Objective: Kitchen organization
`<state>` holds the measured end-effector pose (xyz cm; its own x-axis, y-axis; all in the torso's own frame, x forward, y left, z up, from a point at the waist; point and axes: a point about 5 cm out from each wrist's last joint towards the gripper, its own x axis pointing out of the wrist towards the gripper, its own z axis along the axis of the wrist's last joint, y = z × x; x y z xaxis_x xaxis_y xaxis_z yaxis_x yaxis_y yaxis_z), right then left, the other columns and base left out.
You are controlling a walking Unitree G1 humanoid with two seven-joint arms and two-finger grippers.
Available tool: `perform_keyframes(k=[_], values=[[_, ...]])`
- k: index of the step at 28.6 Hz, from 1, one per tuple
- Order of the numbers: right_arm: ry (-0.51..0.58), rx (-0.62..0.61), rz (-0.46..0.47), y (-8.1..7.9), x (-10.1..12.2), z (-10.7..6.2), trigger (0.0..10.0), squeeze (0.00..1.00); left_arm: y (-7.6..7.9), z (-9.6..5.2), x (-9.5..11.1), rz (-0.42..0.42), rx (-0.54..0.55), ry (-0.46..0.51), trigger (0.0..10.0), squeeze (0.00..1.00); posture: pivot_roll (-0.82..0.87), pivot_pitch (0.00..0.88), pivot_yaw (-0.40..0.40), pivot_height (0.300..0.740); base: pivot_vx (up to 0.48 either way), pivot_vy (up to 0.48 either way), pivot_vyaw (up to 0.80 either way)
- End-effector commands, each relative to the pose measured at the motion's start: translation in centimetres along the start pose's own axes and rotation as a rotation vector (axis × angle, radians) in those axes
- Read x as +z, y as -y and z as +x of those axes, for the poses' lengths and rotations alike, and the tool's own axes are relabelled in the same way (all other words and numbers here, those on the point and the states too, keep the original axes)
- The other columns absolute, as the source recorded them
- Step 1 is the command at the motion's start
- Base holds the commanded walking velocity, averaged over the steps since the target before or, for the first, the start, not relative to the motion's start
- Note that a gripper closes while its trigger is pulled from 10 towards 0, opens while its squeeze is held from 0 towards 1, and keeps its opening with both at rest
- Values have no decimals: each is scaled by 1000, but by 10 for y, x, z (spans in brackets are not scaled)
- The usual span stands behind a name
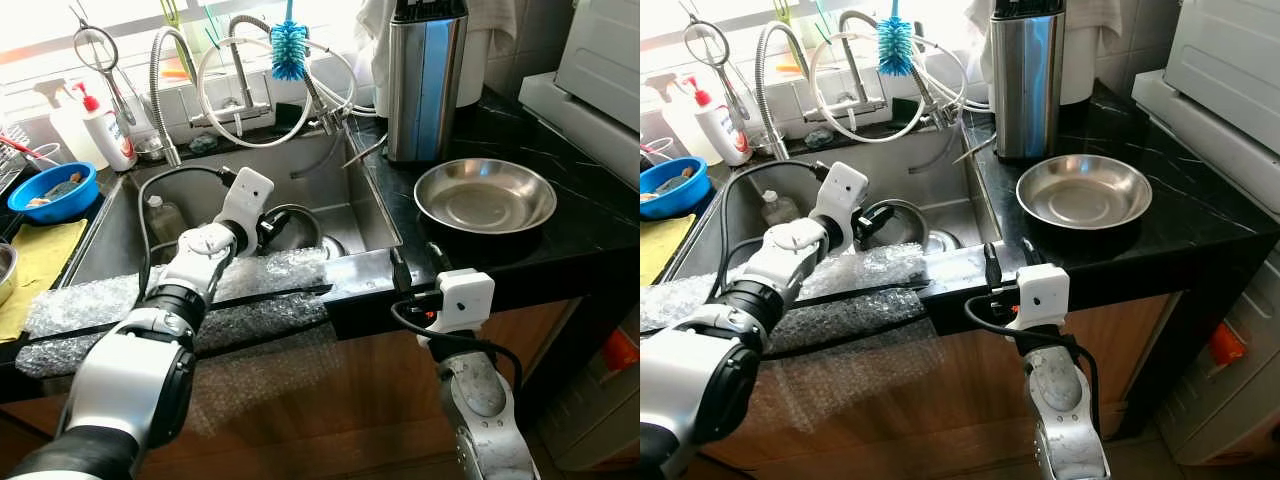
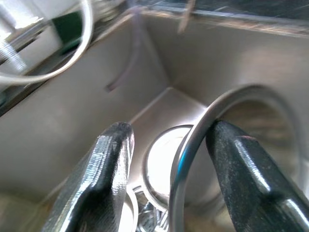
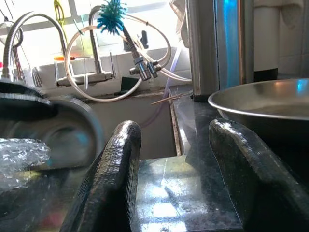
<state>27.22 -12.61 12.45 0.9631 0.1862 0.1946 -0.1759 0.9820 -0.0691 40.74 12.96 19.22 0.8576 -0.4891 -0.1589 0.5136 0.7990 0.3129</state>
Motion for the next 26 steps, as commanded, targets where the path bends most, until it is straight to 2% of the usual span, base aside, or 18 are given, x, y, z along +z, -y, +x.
perform_keyframes(k=[1, 6, 7, 13, 16, 20, 21, 24, 26], values=[[-2, 13, 21, -5, 1, 4, 10000, 0, -8, -2, 9, 52, -71, -15, 10000, 0, -134, 0, 182, 740, 0, 0, 0], [-2, 12, 23, -4, 0, 5, 10000, 0, -2, -4, 16, 171, -267, -38, 10000, 0, -135, 0, 184, 740, 0, 0, 0], [-2, 12, 23, -4, 0, 5, 10000, 0, -2, -4, 16, 171, -267, -38, 10000, 0, -135, 0, 184, 740, 0, 0, 0], [-1, 12, 25, -4, 1, 5, 10000, 0, 6, -6, 15, 219, -424, -78, 10000, 0, -139, 0, 186, 740, 0, 0, 0], [-1, 12, 24, -4, 1, 5, 10000, 0, 6, -6, 15, 218, -420, -75, 10000, 0, -140, 0, 186, 740, 0, 0, 0], [-1, 7, 22, -3, 1, 5, 10000, 0, -8, -3, 24, 162, -173, 15, 10000, 0, -142, 0, 187, 740, 0, 0, 0], [-1, 4, 20, -3, 1, 5, 10000, 0, -14, -4, 27, 140, -78, 57, 10000, 0, -142, 0, 189, 740, 0, 0, 0], [2, 0, 21, -3, 1, 5, 10000, 0, -31, -10, 27, 32, 132, 142, 10000, 0, -142, 0, 189, 740, 0, 0, 0], [3, -1, 22, -3, 1, 5, 10000, 0, -40, -17, 21, -22, 225, 178, 10000, 0, -142, 0, 188, 740, 0, 0, 0]])
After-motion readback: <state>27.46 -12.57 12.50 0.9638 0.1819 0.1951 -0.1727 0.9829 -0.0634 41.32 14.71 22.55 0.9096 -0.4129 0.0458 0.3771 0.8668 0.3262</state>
